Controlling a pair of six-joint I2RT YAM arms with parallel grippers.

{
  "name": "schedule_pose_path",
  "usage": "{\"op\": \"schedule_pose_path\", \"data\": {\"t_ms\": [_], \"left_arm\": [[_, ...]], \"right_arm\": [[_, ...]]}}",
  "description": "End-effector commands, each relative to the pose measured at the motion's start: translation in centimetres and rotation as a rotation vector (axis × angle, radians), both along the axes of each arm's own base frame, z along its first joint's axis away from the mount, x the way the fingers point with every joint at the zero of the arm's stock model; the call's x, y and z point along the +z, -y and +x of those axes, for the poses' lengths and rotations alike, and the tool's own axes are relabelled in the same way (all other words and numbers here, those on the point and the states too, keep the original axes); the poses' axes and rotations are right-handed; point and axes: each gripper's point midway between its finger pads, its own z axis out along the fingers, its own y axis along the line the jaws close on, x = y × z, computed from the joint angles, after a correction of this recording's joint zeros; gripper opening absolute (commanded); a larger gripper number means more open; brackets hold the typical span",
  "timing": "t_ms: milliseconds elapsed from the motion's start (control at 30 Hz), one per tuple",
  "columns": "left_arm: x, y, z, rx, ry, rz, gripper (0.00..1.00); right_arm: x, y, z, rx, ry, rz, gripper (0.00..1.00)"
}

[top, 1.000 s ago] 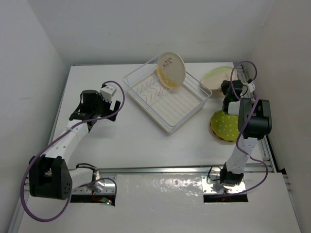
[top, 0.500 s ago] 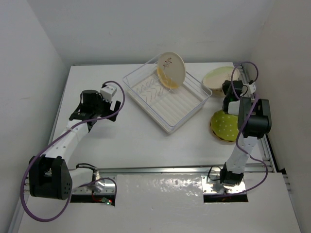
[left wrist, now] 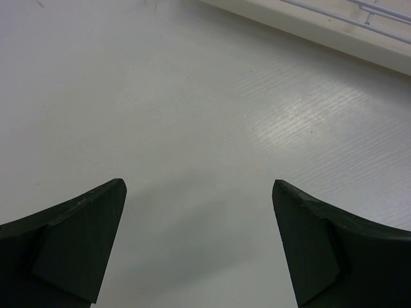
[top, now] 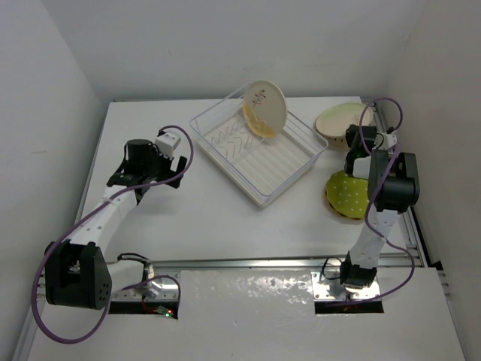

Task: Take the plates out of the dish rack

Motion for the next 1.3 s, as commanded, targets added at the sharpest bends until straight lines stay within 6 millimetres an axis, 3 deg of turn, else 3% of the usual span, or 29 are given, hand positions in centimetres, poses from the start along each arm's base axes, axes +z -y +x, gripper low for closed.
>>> {"op": "schedule_pose_path", "data": {"t_ms": [0,67,133,167,267,300,367,500,633,1267], "left_arm": [[2.4,-0.2,1.2,-0.005,0.078,-0.001,0.95],[2.5,-0.2,1.2,-0.004,0.079,-0.002,0.95],[2.5,-0.1,1.3,-0.003,0.081,-0.005,0.95],[2.5,-0.1,1.2,-0.002,0.079,-0.008,0.95],[2.4,-0.1,1.2,0.000,0.079,-0.008,0.95],[2.5,-0.1,1.3,0.000,0.082,-0.008,0.95],[2.5,-0.1,1.3,0.002,0.081,-0.009,0.96],[2.4,-0.1,1.3,0.002,0.081,-0.009,0.96],[2.4,-0.1,1.4,0.001,0.087,-0.007,0.96],[2.7,-0.4,1.6,-0.002,0.101,0.013,0.96]], "right_arm": [[6.7,0.0,2.2,0.014,0.245,0.029,0.00],[6.0,-0.3,2.3,0.031,0.229,0.032,0.00],[5.1,-0.4,2.3,0.035,0.184,0.036,0.09],[4.8,-0.4,2.3,0.041,0.157,0.024,0.20],[2.9,-0.3,1.8,0.042,0.036,0.003,0.39],[1.7,-0.3,1.3,0.038,-0.028,0.005,0.43],[1.1,0.2,0.7,0.018,-0.094,-0.026,0.50],[-1.7,1.1,-0.7,0.014,-0.355,-0.083,0.53],[-2.9,1.2,-0.8,0.052,-0.481,-0.121,0.57],[-4.4,1.1,2.1,0.136,-0.545,-0.161,0.56]]}}
